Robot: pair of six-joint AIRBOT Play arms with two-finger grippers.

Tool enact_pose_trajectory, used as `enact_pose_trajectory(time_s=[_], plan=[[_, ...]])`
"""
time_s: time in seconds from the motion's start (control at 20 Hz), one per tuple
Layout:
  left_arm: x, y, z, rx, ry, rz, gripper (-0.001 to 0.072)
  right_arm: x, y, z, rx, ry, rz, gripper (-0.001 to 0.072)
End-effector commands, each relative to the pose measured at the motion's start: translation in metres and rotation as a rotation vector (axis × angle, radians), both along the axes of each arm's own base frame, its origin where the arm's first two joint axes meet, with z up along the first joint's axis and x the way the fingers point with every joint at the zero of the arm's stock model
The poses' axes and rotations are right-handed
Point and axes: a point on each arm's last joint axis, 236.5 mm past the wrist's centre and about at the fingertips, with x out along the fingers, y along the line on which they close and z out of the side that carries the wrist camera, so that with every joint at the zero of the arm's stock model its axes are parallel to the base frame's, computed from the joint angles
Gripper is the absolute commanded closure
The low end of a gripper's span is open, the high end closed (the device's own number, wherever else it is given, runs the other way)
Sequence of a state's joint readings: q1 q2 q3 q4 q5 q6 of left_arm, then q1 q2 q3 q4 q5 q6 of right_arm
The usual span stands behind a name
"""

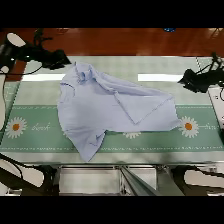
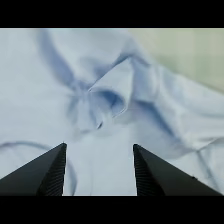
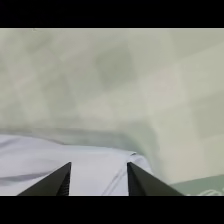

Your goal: Fold the shirts.

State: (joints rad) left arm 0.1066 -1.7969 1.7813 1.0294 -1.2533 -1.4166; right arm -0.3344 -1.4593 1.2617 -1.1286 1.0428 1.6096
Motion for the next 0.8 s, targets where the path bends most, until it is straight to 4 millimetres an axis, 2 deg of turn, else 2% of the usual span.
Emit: enact_pose_trajectory(time_s=[0.0, 0.05, 0.15, 0.2, 0.3, 0.4, 0.5, 0.65, 0.75], plan=[[-0.081, 0.078, -0.015, 0.102, 0.340, 0.013, 0.0196, -0.038, -0.062, 0.007, -0.057, 0.107, -0.038, 0.0310], [-0.103, 0.087, -0.017, 0.083, 0.404, 0.025, 0.0196, -0.062, -0.074, 0.001, -0.089, 0.172, -0.042, 0.0310], [-0.144, 0.097, -0.026, 0.054, 0.458, 0.074, 0.0196, -0.107, -0.078, -0.021, -0.100, 0.261, -0.066, 0.0310], [-0.165, 0.100, -0.035, 0.045, 0.461, 0.111, 0.0196, -0.123, -0.072, -0.033, -0.087, 0.270, -0.085, 0.0310], [-0.203, 0.103, -0.055, 0.025, 0.445, 0.203, 0.0196, -0.147, -0.039, -0.056, -0.027, 0.235, -0.068, 0.0310], [-0.239, 0.089, -0.069, -0.060, 0.430, 0.263, 0.0196, -0.158, -0.003, -0.066, 0.058, 0.153, -0.061, 0.0310], [-0.266, 0.075, -0.081, -0.146, 0.442, 0.326, 0.0196, -0.164, 0.016, -0.065, 0.103, 0.095, -0.088, 0.0310], [-0.300, 0.049, -0.102, -0.240, 0.542, 0.353, 0.0196, -0.168, 0.024, -0.057, 0.108, 0.068, -0.059, 0.0310], [-0.303, 0.031, -0.110, -0.309, 0.548, 0.374, 0.0196, -0.169, 0.026, -0.054, 0.108, 0.063, -0.054, 0.0310]])
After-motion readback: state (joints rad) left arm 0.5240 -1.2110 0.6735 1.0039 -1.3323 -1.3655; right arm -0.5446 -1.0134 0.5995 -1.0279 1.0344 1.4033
